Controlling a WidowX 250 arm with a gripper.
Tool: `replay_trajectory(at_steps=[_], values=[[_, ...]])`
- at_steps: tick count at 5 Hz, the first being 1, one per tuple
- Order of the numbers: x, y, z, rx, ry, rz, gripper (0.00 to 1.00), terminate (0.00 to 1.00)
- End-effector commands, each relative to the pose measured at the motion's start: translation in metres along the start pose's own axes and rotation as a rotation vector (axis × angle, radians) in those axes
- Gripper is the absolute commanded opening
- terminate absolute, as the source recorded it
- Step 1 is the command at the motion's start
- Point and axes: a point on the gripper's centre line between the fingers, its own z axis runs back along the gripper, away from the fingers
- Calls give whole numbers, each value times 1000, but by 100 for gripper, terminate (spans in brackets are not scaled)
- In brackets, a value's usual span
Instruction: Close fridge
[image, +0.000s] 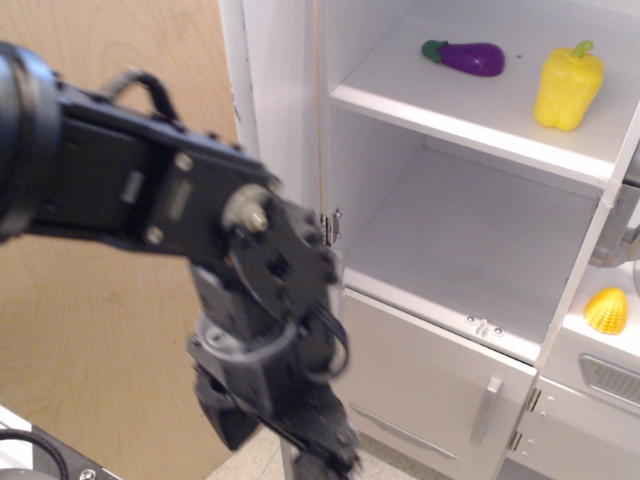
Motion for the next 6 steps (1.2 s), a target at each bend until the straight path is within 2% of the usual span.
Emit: replay_trajectory(at_steps=[1, 3, 5, 6], values=[[15, 28, 41, 46, -10, -9, 100, 0], [33, 62, 60, 85, 16, 88, 100, 0], [32, 81, 63, 85, -5, 100, 100, 0], [39, 82, 61, 85, -8, 116, 100, 0]])
